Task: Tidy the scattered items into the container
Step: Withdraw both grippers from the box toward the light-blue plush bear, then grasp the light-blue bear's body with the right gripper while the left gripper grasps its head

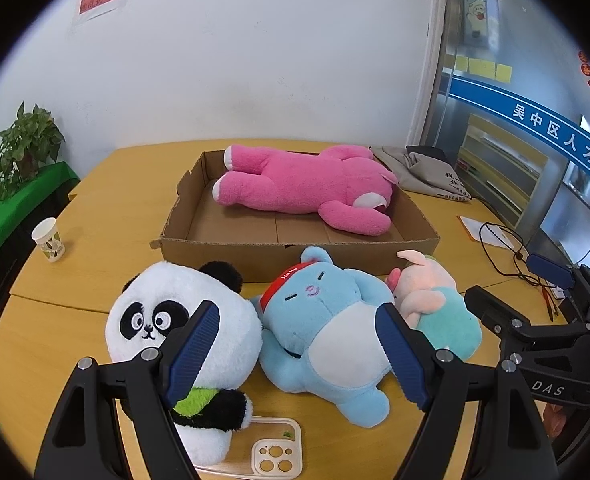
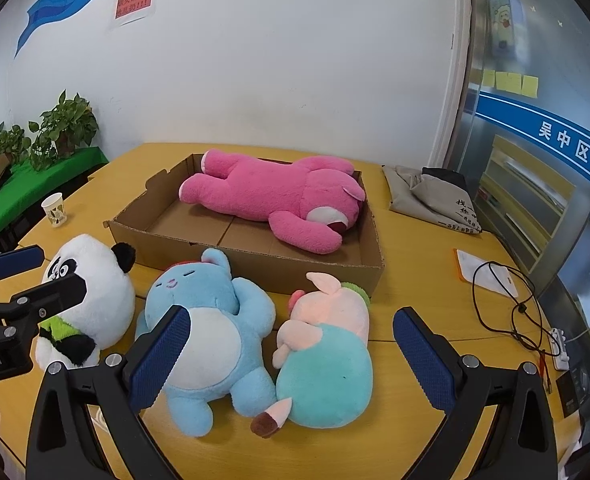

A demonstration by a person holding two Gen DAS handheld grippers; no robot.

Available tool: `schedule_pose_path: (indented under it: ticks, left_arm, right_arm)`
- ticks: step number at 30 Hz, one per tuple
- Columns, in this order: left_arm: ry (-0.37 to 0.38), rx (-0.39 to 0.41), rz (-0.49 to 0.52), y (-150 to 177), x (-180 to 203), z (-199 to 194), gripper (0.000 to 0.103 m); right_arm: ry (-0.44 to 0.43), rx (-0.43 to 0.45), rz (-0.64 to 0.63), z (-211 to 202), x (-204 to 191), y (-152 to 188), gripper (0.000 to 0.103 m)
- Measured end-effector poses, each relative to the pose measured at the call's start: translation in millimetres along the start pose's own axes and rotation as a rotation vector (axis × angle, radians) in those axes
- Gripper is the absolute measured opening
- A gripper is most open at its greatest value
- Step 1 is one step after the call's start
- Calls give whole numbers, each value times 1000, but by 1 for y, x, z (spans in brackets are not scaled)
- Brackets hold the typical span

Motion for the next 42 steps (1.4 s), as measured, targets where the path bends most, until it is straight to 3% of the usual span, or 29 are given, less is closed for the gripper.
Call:
schedule_pose_path:
  ticks: [3, 9, 17, 21, 28, 35, 38, 42]
  left_arm:
    - [18, -12, -10, 2, -1, 4, 80]
    - [110, -69, -44, 8, 2, 27, 80]
    - [169, -187, -78, 12, 3, 83, 80]
    - [182, -234, -89, 8, 5, 111, 80]
    - [120, -308, -23, 9, -3, 164, 80]
    - [165, -335, 15, 16, 13, 179, 79]
    - [168, -330, 45, 20, 15, 176, 75]
    - [191, -335, 76, 24, 21, 174, 62]
  right_arm:
    - [-30, -8, 10, 3, -1, 3, 103]
    - [-209, -26, 60, 13, -8, 25, 103]
    - [-348, -8, -103, 27, -55, 65, 103]
    - [-349, 25, -172, 40, -77, 71, 103]
    - [-288, 13, -166, 91, -87, 86, 103]
    - [-270, -17, -217, 103, -102, 98, 103]
    - [-268, -26, -218, 98, -101, 102, 94]
    - [-281, -29, -185, 91, -97, 104, 85]
Point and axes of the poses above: each gripper's, at about its wrist camera, not at the fingertips, and z roughly the way its jaws point, x to its right, y to its underside, the point moved 9 cm from there along z, roughly the way its jaws point, and after that the axes turned 3 degrees about x, right-handed, at the moved point
